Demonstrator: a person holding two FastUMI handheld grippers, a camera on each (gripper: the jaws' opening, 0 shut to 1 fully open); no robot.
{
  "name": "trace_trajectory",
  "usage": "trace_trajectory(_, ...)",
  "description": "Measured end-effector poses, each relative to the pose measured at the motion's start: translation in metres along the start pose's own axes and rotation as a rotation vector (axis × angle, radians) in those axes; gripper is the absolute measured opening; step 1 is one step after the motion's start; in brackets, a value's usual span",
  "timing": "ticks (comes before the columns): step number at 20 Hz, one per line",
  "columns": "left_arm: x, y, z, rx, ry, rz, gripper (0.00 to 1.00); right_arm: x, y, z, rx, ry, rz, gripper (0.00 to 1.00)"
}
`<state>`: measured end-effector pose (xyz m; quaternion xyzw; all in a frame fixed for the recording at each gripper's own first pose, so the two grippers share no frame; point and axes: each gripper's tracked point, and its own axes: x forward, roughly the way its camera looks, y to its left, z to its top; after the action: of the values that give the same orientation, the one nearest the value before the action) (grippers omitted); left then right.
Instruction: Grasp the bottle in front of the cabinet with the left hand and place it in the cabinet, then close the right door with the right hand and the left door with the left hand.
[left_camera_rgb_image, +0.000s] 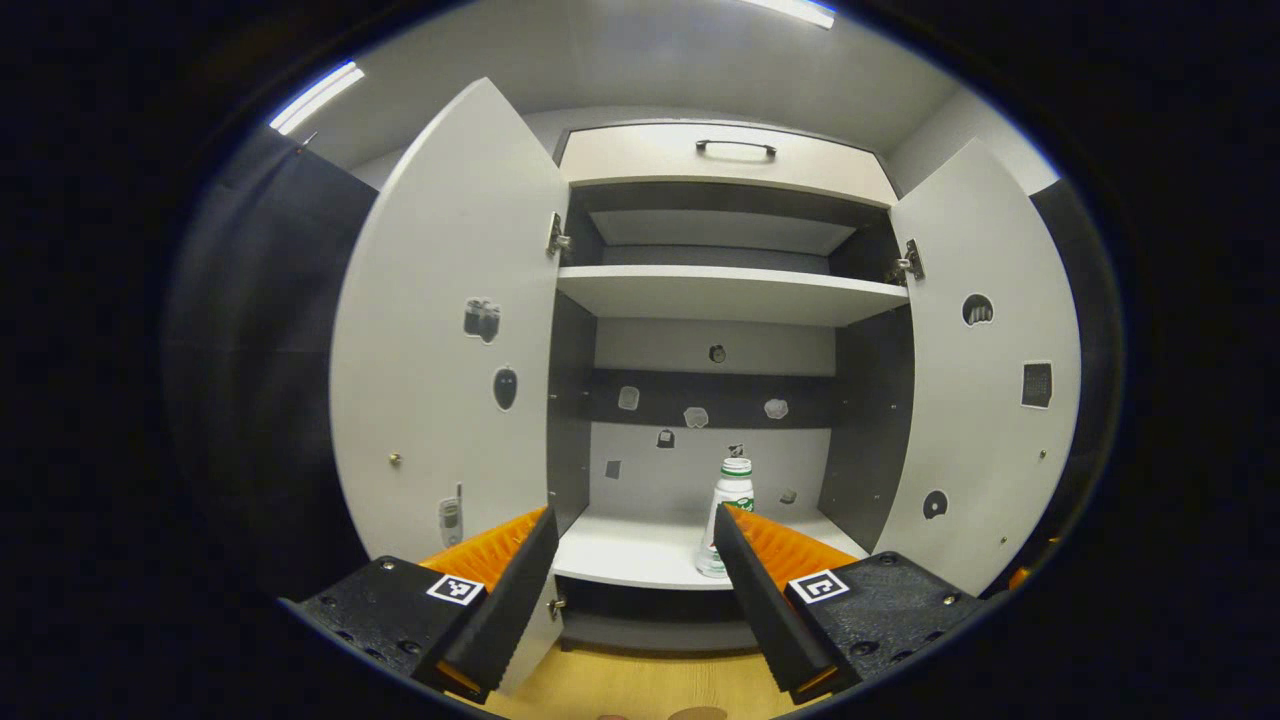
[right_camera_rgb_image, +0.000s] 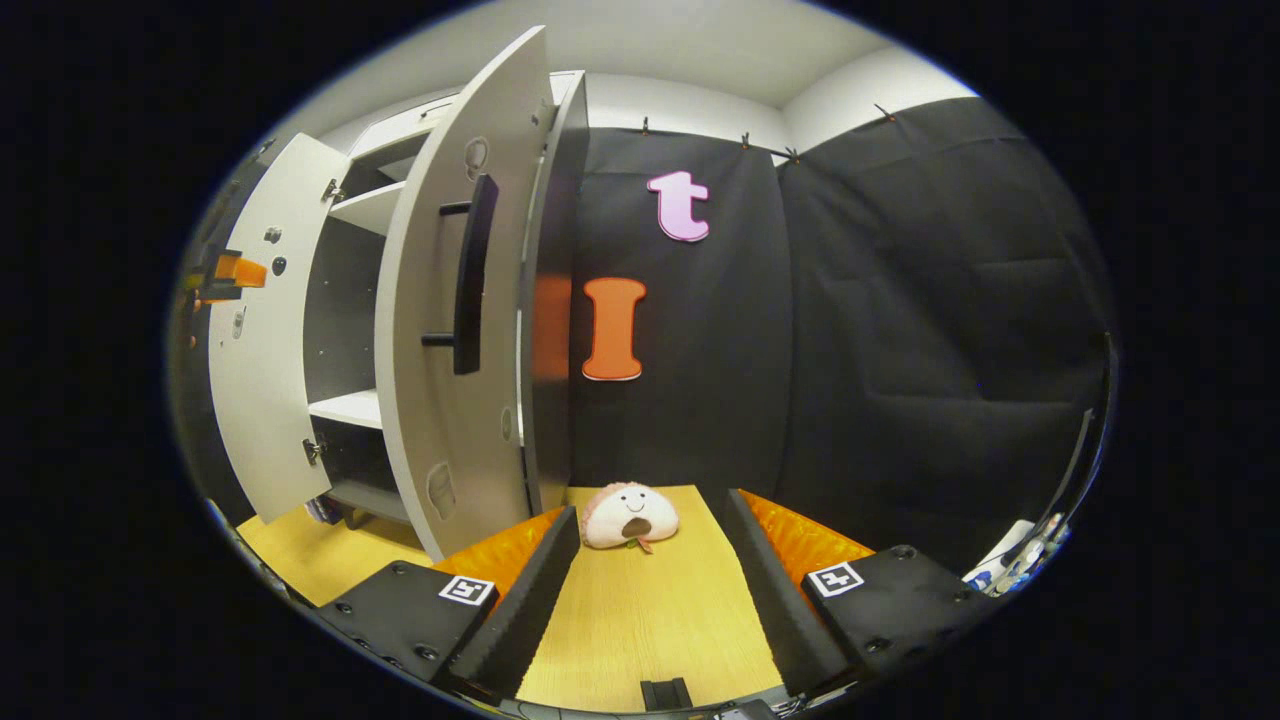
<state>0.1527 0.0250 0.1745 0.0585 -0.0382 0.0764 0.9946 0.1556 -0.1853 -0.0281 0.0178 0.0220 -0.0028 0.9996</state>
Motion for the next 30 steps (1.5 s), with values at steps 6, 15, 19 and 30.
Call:
trace_trajectory(6,-0.057,0.084,-0.009,-0.006,0.011,0.071,0.94,0.021,0.039,0.018,-0.086,-0.031,0.023,0.98)
trace_trajectory(15,-0.092,0.176,-0.030,0.002,0.028,0.136,0.96,0.033,0.072,0.019,-0.146,-0.053,-0.015,0.96)
trace_trajectory(19,-0.083,0.186,-0.044,-0.018,0.047,0.119,0.94,0.032,0.075,0.017,-0.115,-0.035,-0.022,0.95)
trace_trajectory(30,-0.061,0.184,-0.061,-0.038,0.064,0.055,0.96,0.029,0.150,0.016,-0.107,-0.028,0.042,0.93)
